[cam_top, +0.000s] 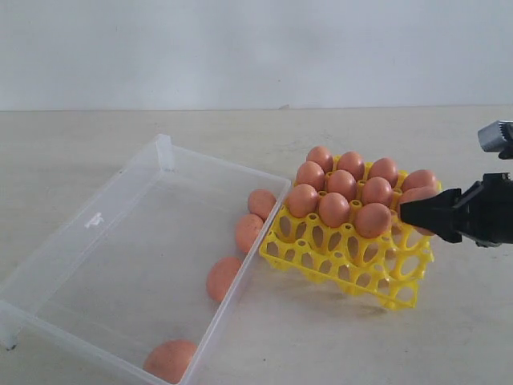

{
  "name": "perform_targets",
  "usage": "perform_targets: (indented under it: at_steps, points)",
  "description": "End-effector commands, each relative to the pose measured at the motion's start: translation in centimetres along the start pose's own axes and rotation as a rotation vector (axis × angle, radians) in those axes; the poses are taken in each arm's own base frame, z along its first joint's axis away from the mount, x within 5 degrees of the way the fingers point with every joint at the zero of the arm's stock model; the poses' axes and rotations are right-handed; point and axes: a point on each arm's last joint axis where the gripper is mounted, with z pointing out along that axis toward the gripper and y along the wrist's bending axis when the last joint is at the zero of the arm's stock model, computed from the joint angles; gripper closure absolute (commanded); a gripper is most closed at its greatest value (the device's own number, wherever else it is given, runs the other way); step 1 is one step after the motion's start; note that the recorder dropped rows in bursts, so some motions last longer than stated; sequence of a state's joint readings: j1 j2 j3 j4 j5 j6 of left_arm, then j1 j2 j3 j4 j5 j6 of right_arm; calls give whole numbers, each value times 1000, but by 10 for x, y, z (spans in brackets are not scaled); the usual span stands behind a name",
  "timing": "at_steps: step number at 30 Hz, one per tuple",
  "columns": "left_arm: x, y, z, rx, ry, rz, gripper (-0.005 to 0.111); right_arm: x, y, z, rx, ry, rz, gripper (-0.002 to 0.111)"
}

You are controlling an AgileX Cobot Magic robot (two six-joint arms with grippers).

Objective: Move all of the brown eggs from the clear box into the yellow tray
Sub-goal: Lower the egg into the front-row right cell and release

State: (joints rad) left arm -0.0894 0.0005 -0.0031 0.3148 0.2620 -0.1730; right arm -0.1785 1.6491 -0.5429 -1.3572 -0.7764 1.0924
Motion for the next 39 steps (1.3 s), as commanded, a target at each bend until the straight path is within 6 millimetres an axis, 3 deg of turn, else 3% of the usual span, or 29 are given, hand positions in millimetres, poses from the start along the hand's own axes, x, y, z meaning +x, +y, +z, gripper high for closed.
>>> perform_targets:
  at_steps: [1,5,15,25,29,34,39]
  points:
    - [0,0,0,5,-6,-10,105,-6,0,-1,21,-38,-88,109]
    - [0,0,0,5,-6,-10,105,-6,-2,-1,36,-23,-282,109]
    - [0,0,0,4,-5,-10,105,-1,1,17,-28,1,-283,109]
    - [0,0,0,4,-5,-10,105,-1,-4,17,32,14,-261,108]
    - [0,0,0,4,-5,-10,105,-2,-4,17,31,0,-237,93]
    - [0,0,0,4,-5,-10,105,-4,-3,17,25,-26,-220,60]
    - [0,0,0,4,-5,-10,105,-5,-3,17,27,-34,-211,51]
